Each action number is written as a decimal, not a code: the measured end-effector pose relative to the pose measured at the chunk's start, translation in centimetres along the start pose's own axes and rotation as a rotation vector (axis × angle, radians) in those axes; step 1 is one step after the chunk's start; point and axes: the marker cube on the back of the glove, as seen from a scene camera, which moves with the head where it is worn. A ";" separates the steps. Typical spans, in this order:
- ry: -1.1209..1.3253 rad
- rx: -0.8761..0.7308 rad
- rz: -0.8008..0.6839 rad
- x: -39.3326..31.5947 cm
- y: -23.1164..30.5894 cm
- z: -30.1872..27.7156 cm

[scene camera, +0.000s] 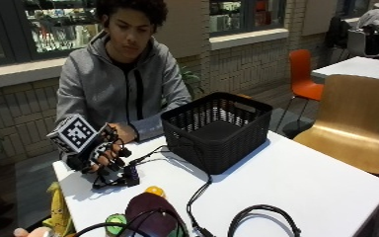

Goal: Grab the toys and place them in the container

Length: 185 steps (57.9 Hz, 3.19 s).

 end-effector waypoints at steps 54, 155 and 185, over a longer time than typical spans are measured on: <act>0.683 -0.572 -0.157 3.9 -17.7 1.2; 0.579 -0.176 -0.342 -11.3 -21.4 -3.3; 0.387 -0.334 -0.645 -28.3 -19.2 3.7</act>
